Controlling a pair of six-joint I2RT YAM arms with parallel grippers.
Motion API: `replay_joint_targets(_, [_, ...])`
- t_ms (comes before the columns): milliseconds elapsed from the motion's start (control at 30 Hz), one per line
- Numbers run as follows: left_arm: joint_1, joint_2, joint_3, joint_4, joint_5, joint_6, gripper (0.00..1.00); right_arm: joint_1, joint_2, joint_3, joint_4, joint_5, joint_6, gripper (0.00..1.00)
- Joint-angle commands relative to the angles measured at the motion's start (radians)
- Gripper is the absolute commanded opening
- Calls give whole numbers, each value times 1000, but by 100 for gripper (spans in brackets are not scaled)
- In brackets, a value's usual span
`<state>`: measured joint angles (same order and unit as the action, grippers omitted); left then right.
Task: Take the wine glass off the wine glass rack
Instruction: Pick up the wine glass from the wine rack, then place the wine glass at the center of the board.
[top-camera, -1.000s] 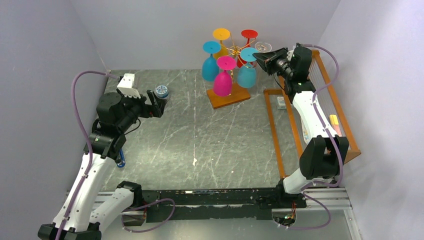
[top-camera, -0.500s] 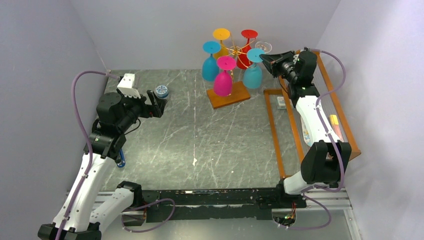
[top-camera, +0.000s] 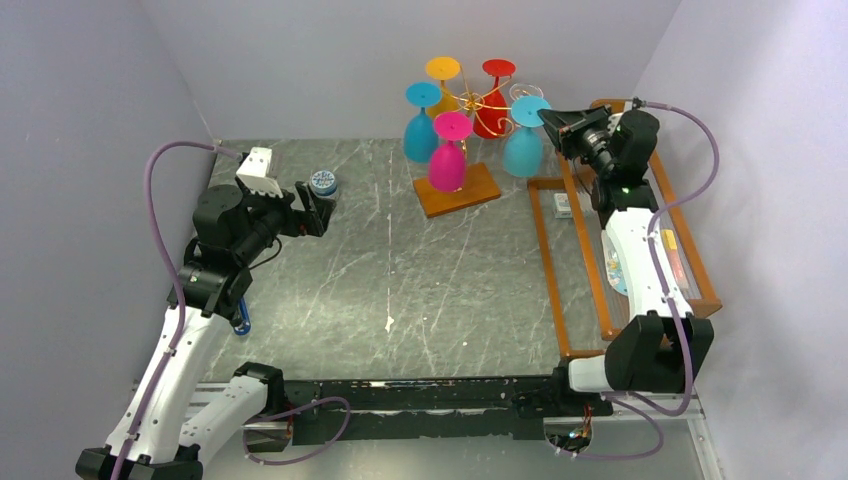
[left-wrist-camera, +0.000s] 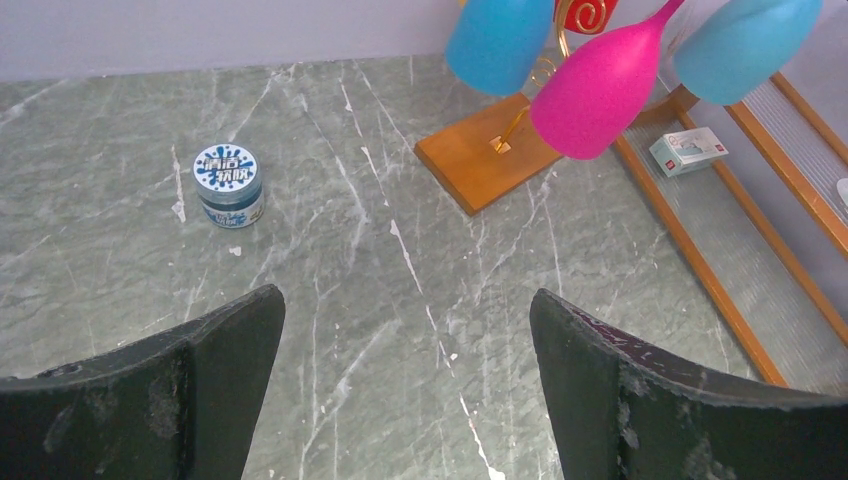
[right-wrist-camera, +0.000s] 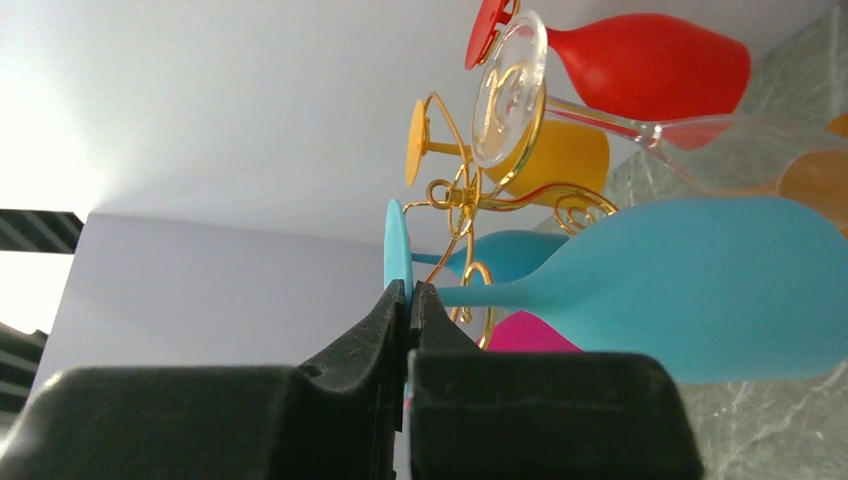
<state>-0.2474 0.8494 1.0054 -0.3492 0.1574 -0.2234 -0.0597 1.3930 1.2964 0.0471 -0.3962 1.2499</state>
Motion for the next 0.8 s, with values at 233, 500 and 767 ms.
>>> replay_joint_targets(233, [7,-26,-3,12,38,-13,97,-39,-194,-98,-116,49,-158,0])
replay_joint_targets(500, [7,-43,-32,26,68,-30,95,-40,-303,-133,-228,95,-283,0])
replay_joint_targets(767, [7,-38,-44,34,120,-17,93,-40,-369,-168,-290,50,-420,0])
